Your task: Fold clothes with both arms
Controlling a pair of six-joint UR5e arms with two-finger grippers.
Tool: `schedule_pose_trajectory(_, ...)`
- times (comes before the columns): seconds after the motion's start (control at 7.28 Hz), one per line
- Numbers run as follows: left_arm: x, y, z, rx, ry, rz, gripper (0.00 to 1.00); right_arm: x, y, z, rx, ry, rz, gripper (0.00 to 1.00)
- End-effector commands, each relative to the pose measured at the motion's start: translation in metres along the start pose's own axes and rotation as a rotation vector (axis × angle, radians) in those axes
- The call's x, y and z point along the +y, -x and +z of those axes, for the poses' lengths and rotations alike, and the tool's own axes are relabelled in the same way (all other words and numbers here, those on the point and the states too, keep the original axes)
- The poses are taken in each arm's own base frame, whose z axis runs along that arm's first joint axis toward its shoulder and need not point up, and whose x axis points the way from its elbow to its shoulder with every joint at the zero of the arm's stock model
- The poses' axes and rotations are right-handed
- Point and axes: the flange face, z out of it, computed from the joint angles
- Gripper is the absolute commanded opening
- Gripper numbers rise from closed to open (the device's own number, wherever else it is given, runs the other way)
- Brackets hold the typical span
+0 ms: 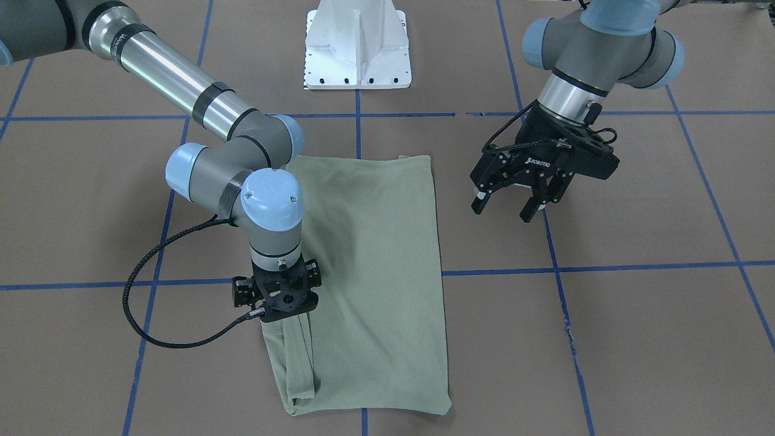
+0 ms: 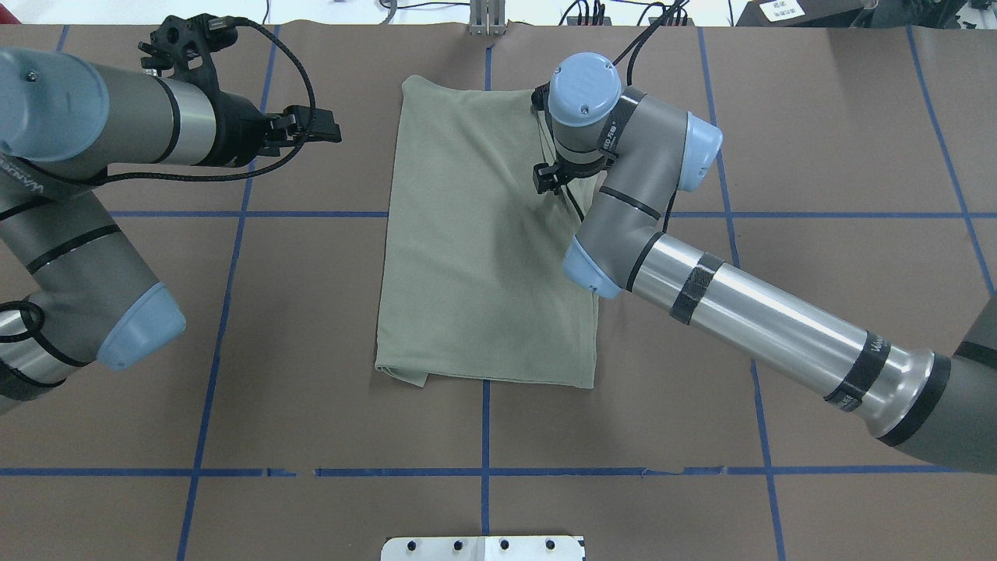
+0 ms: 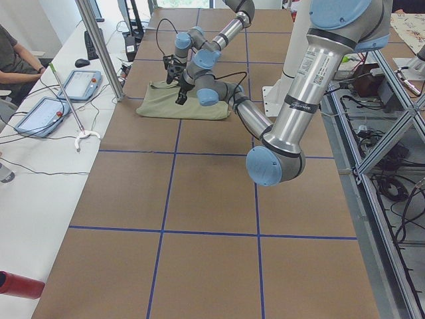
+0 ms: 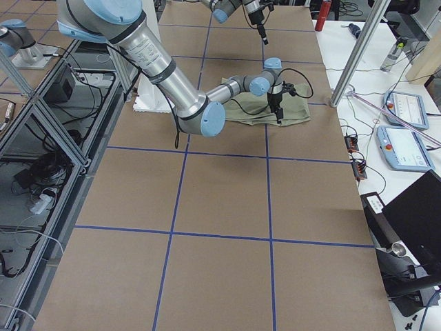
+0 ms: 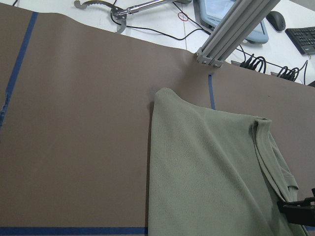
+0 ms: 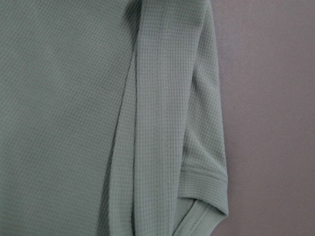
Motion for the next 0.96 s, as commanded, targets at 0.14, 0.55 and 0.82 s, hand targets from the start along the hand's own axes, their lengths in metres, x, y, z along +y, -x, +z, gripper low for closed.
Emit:
schedule_pose_trajectory(0.14, 0.0, 0.0, 0.0, 0.0, 0.001, -0.002, 1.0, -0.018, -0.048, -0.003, 0.03, -0.012, -0.045, 1.0)
schedule_pose_trajectory(0.55, 0.001, -0.002, -0.002, 0.004, 0.001, -0.006, 1.0, -0.006, -0.108, 0.022, 0.044, 0.004, -0.062, 1.0)
schedule_pose_trajectory(0.82, 0.0, -0.001, -0.002, 0.003, 0.0, -0.004, 1.0, -0.029, -0.102, -0.009, -0.008, -0.02, -0.048, 1.0)
